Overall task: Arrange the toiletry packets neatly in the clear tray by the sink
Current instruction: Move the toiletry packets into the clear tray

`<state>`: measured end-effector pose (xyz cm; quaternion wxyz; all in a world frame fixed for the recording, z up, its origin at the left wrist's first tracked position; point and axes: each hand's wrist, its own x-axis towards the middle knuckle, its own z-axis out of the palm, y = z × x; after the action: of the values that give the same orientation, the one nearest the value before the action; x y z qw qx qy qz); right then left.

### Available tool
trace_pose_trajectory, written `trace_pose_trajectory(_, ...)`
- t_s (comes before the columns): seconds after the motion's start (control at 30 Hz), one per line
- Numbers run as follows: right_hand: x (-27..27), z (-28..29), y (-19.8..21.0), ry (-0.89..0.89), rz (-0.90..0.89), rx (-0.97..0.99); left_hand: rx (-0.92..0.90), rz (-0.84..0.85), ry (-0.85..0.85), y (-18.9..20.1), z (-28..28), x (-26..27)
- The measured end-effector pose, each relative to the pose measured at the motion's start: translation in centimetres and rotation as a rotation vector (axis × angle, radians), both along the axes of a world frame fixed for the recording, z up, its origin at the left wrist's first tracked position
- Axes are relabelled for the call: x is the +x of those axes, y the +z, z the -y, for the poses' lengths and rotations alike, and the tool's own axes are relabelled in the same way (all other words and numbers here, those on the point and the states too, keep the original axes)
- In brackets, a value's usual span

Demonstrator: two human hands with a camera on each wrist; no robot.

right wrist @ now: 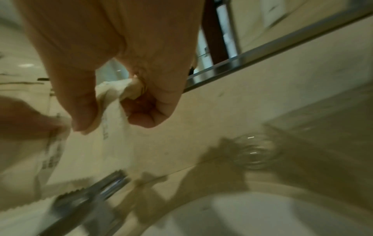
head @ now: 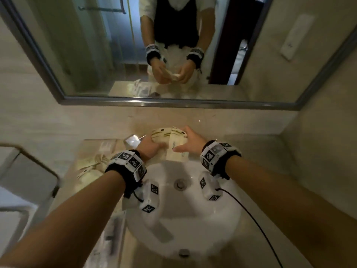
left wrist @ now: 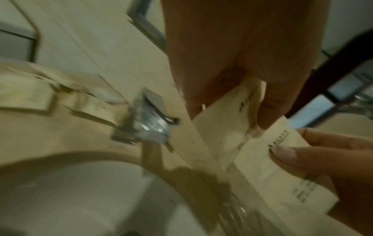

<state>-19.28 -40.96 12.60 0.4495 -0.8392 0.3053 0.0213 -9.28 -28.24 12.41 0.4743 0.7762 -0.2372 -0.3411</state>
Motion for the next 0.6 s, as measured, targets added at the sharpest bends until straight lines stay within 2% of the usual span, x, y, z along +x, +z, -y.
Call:
trace_pose_trajectory(0.23,-9.3,6.7,-1.3,-0.235,0.011,0.081,0.024,-0.024,-0.217,-1.1,8.8,-7.5)
trace_pose_trajectory(0.3,-12.1,8.1,-2.2,-0.365,0.062,0.143,0.042,-0.026,-0.256,-1.9,10.8,-9.5)
trace_pose_trajectory(0.37,-14.7,9.7,-3.3,-0.558,0.064,0.124,0.074,-0.012,-0.261,-3.0,12.2,-10.8)
trace_pose_trajectory(0.43,-17.6,11.5,-4.8,-0.757,-0.005,0.077,0.098,-0.012,-0.252,-4.2,13.5,-11.8)
trace_pose_trajectory(0.53,-21.3,13.8,-7.6,-0.969,-0.116,0.211,0.133,-0.005,-0.216,-6.0,15.0,-13.1)
trace_pose_trajectory(0.6,-23.1,14.8,-9.9,-0.965,-0.223,0.239,0.155,-0.024,-0.188,-7.0,15.7,-13.7)
